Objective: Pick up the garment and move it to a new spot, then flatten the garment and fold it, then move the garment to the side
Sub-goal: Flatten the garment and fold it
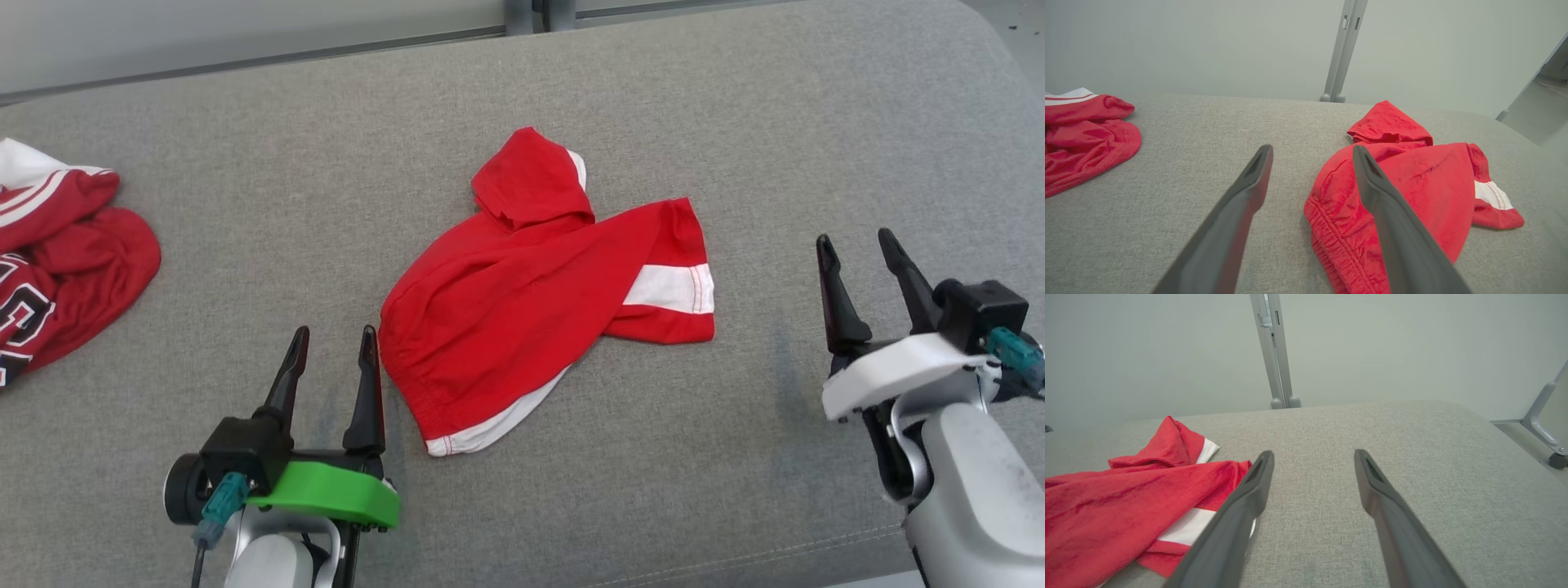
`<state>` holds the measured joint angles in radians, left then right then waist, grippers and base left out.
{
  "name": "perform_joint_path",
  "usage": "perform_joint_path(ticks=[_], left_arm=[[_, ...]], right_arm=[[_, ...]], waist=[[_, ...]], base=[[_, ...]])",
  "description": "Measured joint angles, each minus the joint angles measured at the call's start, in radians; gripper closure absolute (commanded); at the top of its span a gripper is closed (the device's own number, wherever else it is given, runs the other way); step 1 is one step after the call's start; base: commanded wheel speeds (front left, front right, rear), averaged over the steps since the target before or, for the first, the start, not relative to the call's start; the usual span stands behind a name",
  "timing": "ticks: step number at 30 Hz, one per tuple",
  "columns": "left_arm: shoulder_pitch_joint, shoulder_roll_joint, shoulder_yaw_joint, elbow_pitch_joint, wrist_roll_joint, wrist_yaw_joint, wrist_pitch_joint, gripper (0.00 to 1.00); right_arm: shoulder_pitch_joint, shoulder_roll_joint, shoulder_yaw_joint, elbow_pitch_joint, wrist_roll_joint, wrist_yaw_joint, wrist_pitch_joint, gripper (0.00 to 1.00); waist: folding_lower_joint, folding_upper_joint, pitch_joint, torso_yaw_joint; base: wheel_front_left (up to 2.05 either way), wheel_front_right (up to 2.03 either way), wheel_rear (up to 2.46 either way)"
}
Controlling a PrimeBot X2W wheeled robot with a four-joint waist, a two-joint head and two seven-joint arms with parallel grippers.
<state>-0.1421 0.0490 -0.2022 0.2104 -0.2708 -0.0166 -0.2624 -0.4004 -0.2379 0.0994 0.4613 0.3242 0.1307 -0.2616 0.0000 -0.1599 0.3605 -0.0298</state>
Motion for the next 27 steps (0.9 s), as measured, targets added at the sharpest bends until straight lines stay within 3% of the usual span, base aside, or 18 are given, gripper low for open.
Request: perform_joint_path(ticks=[5,12,27], left_arm=[[0.052,0.000,0.025,-0.024,0.006,-0.001,0.000,0.00],[0.149,0.000,0.063,-0.069,-0.005,0.017,0.000,0.00],[0.239,0.000,0.050,-0.096,-0.028,0.045,0.000,0.00]], right_arm=[[0.162,0.084,-0.045,-0.176,-0.094,0.000,0.000,0.00],[0.277,0.139,-0.044,-0.316,-0.177,0.000,0.050,0.00],[0.360,0.181,-0.064,-0.372,-0.212,0.000,0.077,0.00]], waist=[[0.0000,-0.0001,-0.036,-0.019],[-0.0001,-0.0001,-0.087,-0.031],[0.0000,-0.0001,-0.185,-0.016]], base=[[0.00,0.00,0.00],[0.00,0.00,0.00],[0.00,0.00,0.00]])
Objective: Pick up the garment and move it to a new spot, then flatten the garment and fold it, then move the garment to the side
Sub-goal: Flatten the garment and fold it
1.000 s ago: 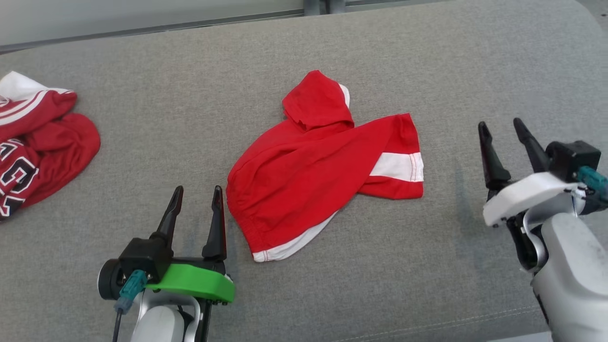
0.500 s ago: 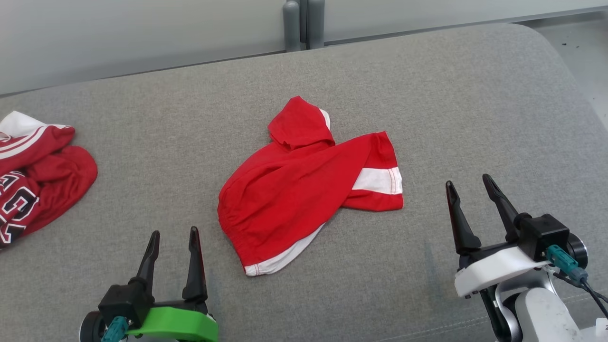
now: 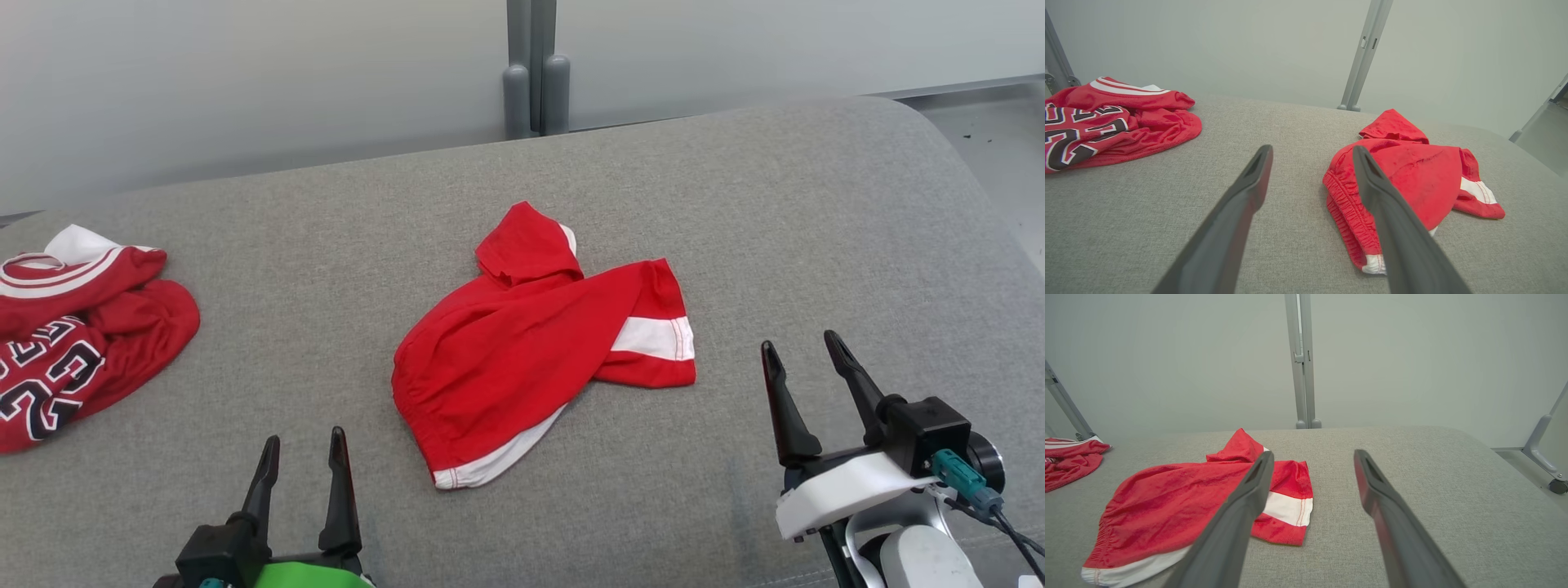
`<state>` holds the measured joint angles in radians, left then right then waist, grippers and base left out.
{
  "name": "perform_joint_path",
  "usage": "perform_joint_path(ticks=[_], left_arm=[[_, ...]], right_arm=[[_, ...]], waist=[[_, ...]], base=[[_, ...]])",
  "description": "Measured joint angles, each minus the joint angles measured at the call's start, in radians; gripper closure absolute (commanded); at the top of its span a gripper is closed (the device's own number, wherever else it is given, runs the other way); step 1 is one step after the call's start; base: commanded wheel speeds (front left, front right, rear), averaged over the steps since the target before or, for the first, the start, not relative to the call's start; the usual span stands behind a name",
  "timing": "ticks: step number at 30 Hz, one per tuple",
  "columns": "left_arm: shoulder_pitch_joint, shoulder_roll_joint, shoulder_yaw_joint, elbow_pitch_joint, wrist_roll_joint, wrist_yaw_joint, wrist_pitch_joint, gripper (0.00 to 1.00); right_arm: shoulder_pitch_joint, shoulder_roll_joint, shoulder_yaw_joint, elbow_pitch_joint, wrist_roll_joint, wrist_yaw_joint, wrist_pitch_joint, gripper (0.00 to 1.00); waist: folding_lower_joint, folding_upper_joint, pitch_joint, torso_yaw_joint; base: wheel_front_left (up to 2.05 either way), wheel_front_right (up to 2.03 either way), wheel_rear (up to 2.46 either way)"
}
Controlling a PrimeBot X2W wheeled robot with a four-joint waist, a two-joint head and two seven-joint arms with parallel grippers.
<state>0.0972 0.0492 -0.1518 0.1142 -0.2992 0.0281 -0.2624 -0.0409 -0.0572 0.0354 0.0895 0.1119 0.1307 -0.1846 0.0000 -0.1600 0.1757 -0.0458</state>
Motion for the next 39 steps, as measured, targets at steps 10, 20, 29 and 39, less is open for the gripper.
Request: perform_joint_path(ticks=[10,20,29,39], left_arm=[[0.010,0.000,-0.010,0.012,-0.002,-0.001,0.000,0.00],[0.016,0.000,-0.031,0.039,0.001,-0.011,0.000,0.00],[0.015,0.001,-0.108,0.126,0.013,-0.057,0.043,0.00],[-0.087,0.001,-0.213,0.313,0.032,-0.117,0.075,0.00]], right_arm=[[0.005,0.007,0.004,0.004,0.000,0.000,0.007,0.00],[0.009,0.009,0.004,0.017,0.001,0.000,0.012,0.00],[0.010,0.009,0.010,0.027,0.005,0.000,0.016,0.00],[-0.014,0.009,0.018,0.041,0.012,0.000,0.010,0.00]], waist=[[0.0000,0.0000,-0.018,0.012],[0.0000,0.0000,-0.018,0.007],[0.0000,0.0001,-0.011,-0.004],[0.0000,0.0000,0.023,-0.033]], base=[[0.00,0.00,0.00],[0.00,0.00,0.00],[0.00,0.00,0.00],[0.00,0.00,0.00]])
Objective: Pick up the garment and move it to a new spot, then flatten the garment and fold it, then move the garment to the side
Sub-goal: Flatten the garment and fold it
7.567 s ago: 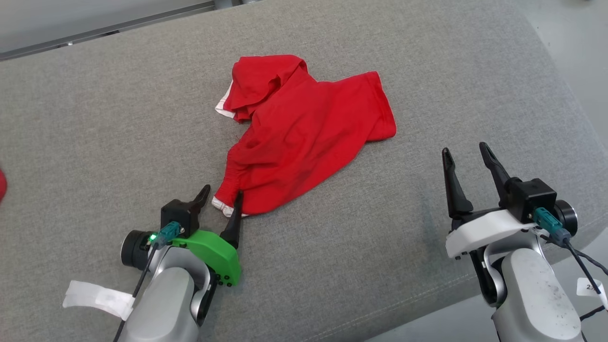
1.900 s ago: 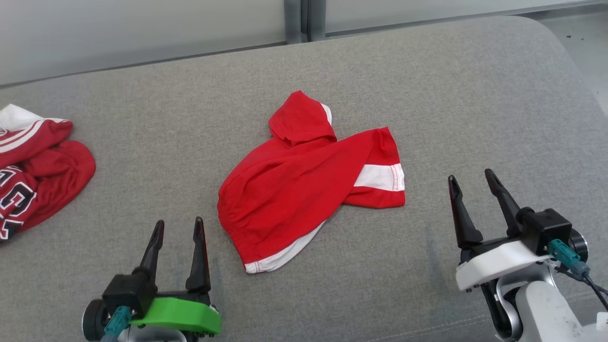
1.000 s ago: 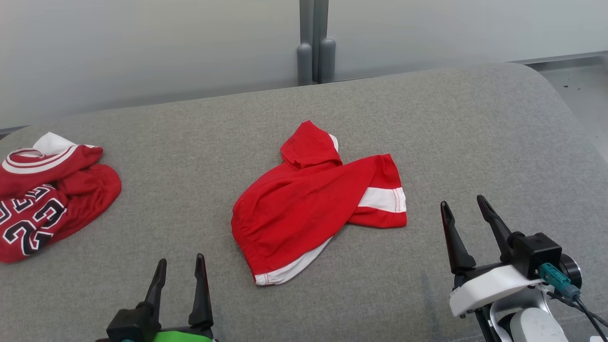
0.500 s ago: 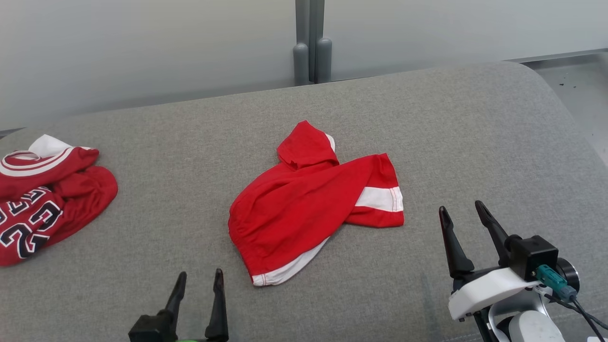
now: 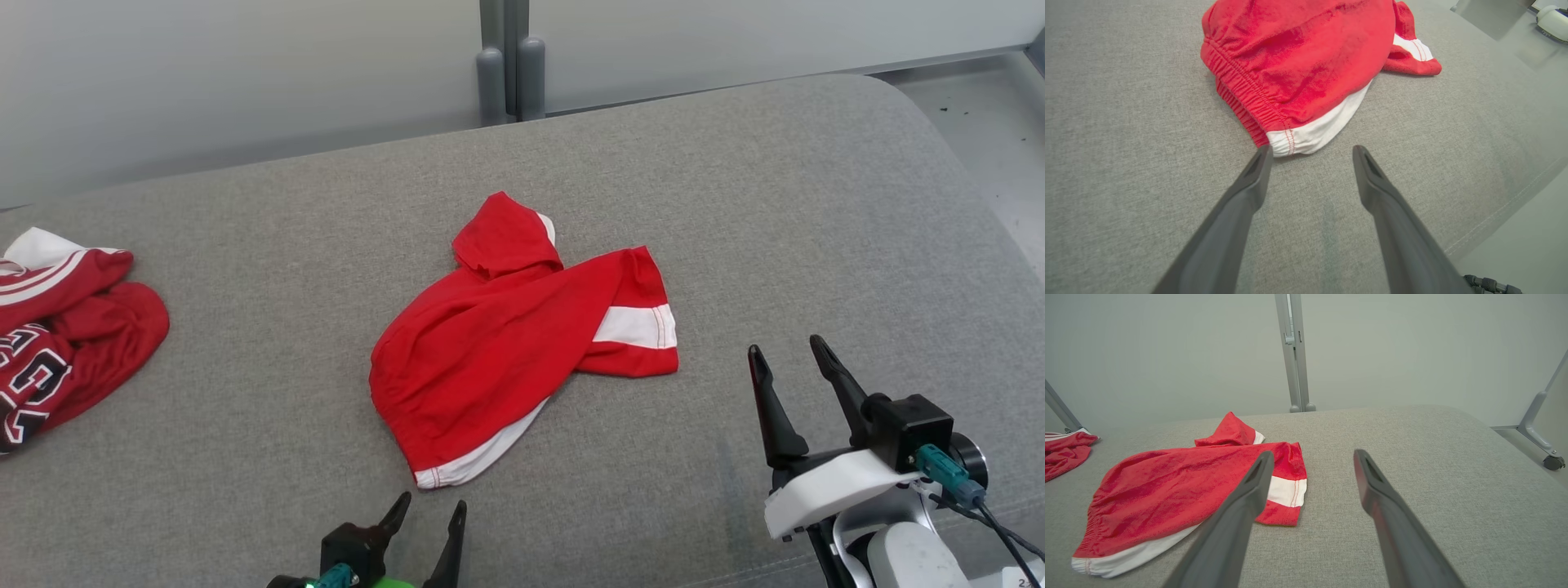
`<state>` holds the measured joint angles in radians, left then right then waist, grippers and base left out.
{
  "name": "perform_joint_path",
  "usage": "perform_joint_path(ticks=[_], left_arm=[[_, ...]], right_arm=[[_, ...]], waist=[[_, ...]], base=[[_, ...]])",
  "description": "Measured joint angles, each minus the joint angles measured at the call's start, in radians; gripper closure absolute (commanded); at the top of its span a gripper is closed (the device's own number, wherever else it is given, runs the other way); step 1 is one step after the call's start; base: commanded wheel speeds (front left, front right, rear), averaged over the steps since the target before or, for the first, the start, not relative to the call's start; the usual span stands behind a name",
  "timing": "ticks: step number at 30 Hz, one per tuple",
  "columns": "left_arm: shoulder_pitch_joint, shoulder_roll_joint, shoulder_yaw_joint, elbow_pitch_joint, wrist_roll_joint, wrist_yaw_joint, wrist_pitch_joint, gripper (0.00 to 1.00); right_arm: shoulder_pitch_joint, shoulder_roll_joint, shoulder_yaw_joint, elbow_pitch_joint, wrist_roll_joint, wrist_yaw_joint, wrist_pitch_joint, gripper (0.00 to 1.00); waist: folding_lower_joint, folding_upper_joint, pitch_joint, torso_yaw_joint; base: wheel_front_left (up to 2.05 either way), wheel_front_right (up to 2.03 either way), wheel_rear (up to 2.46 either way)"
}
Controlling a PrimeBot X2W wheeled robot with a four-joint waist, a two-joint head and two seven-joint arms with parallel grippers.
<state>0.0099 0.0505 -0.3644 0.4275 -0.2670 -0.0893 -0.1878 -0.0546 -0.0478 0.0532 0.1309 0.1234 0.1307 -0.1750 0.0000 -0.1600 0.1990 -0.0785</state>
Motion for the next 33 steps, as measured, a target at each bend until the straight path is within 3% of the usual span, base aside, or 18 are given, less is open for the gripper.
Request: perform_joint_path(ticks=[9,20,22,24,25,28,30,33], left_arm=[[-0.119,0.000,0.001,0.184,-0.012,0.015,-0.046,0.00],[-0.184,-0.001,-0.025,0.283,-0.035,0.017,-0.070,0.00],[-0.193,-0.001,-0.035,0.287,-0.039,0.017,-0.072,0.20],[-0.199,-0.001,-0.042,0.281,-0.039,0.017,-0.073,0.23],[-0.202,-0.001,-0.043,0.275,-0.039,0.018,-0.073,0.32],[-0.203,-0.002,-0.047,0.269,-0.041,0.022,-0.073,0.62],[-0.203,-0.002,-0.052,0.273,-0.041,0.024,-0.073,1.00],[-0.203,-0.002,-0.044,0.271,-0.041,0.028,-0.073,1.00]], right_arm=[[-0.029,0.000,-0.003,0.006,0.000,0.000,-0.007,0.00],[-0.039,0.000,-0.010,0.012,0.000,0.000,-0.013,0.00],[-0.040,0.000,-0.012,0.015,0.000,0.000,-0.016,0.00],[-0.045,0.000,-0.014,0.018,0.000,0.000,-0.016,0.00],[-0.047,0.000,-0.015,0.020,0.000,0.000,-0.016,0.00],[-0.050,0.000,-0.015,0.024,0.000,0.000,-0.016,0.00],[-0.051,0.000,-0.014,0.026,0.000,0.000,-0.016,0.00],[-0.052,0.000,-0.015,0.029,0.003,0.000,-0.016,0.00]], waist=[[0.0000,0.0002,0.038,-0.037],[0.0000,0.0002,0.058,-0.052],[0.0000,0.0002,0.060,-0.050],[0.0000,0.0002,0.060,-0.049],[0.0000,0.0002,0.060,-0.048],[0.0000,0.0002,0.060,-0.048],[0.0000,0.0002,0.060,-0.048],[0.0000,0.0001,0.060,-0.048]], base=[[0.00,0.00,0.00],[0.00,0.00,0.00],[0.00,0.00,0.00],[0.00,0.00,0.00],[0.00,0.00,0.00],[0.00,0.00,0.00],[0.00,0.00,0.00],[0.00,0.00,0.00]])
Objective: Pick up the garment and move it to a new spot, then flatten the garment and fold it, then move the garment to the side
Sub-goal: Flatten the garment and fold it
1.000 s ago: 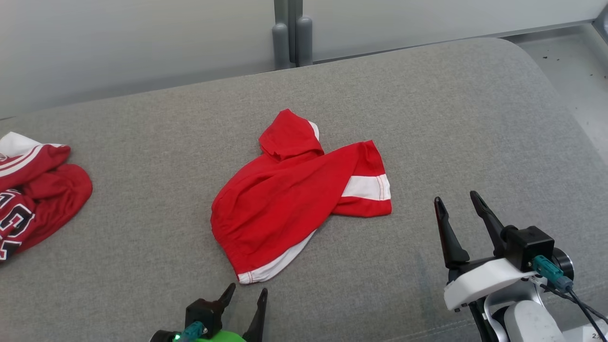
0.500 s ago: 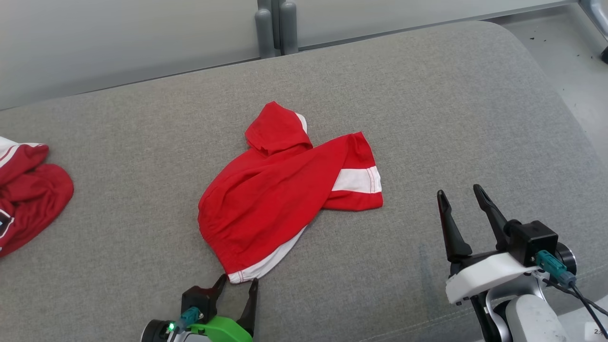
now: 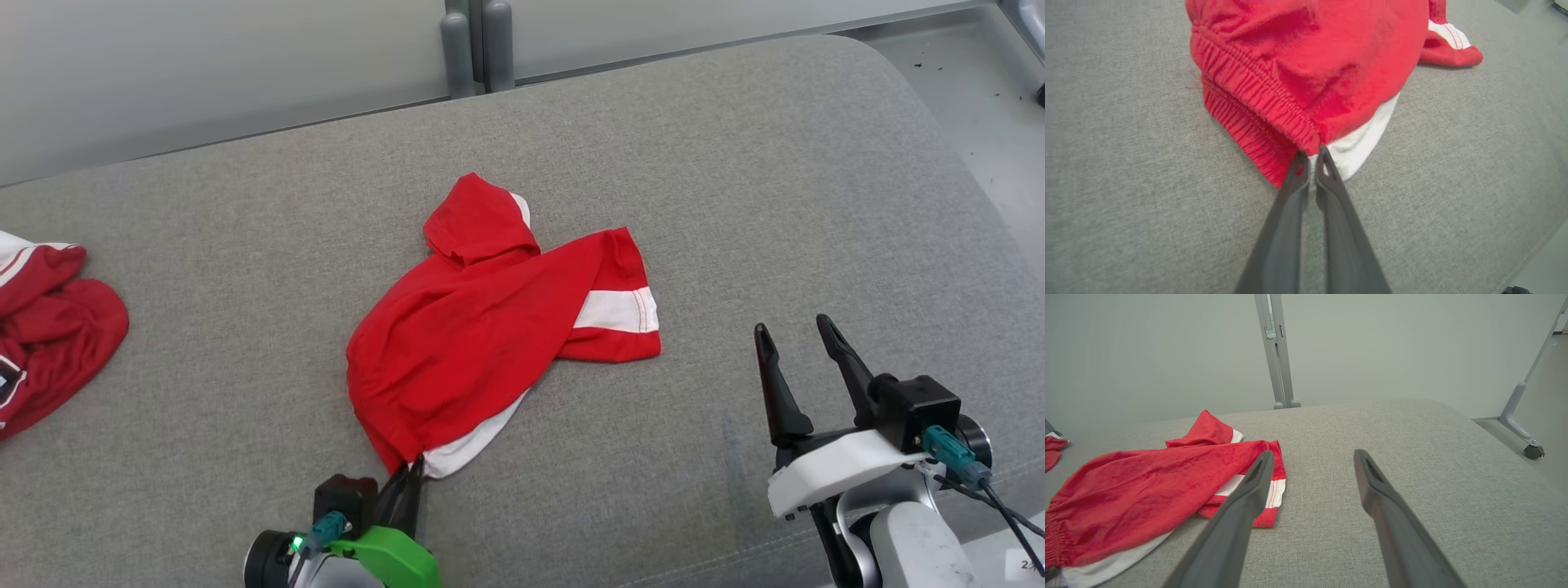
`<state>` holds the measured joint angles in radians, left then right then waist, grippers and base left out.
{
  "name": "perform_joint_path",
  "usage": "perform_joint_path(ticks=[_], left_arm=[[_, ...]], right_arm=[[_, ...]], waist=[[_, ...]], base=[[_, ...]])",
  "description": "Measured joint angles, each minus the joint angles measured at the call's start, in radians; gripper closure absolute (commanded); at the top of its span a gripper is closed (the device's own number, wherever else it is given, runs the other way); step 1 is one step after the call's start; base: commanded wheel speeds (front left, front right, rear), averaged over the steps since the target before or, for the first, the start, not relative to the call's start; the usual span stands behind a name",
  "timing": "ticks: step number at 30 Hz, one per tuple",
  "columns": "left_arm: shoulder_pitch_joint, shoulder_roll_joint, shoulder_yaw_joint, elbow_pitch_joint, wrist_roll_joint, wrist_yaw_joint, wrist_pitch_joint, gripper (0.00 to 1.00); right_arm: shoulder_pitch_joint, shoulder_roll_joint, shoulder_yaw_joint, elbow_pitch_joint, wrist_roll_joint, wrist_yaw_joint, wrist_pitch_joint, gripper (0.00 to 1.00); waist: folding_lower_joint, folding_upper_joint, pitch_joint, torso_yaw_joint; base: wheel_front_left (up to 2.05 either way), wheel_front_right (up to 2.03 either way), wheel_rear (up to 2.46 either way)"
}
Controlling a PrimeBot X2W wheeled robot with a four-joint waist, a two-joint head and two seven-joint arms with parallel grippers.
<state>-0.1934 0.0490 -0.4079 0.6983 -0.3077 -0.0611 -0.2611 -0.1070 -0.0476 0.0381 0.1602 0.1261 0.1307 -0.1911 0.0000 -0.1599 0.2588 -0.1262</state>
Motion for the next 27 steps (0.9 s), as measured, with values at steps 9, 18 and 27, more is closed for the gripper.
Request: perform_joint_path(ticks=[9,18,27], left_arm=[[0.013,0.010,0.120,-0.150,0.001,0.028,-0.001,1.00],[0.028,0.022,0.175,-0.212,0.021,0.033,-0.001,1.00],[0.008,0.017,0.184,-0.162,0.028,0.017,-0.001,1.00]], right_arm=[[-0.006,0.000,0.009,0.065,0.016,0.000,0.031,0.00],[-0.115,0.000,0.075,0.230,0.047,0.000,0.077,0.00],[-0.319,-0.028,0.133,0.472,0.069,0.000,0.121,0.00]], waist=[[0.0000,-0.0001,0.003,0.021],[0.0000,-0.0001,0.011,0.050],[0.0000,0.0000,0.044,0.075]], base=[[0.00,0.00,0.00],[0.00,0.00,0.00],[0.00,0.00,0.00]])
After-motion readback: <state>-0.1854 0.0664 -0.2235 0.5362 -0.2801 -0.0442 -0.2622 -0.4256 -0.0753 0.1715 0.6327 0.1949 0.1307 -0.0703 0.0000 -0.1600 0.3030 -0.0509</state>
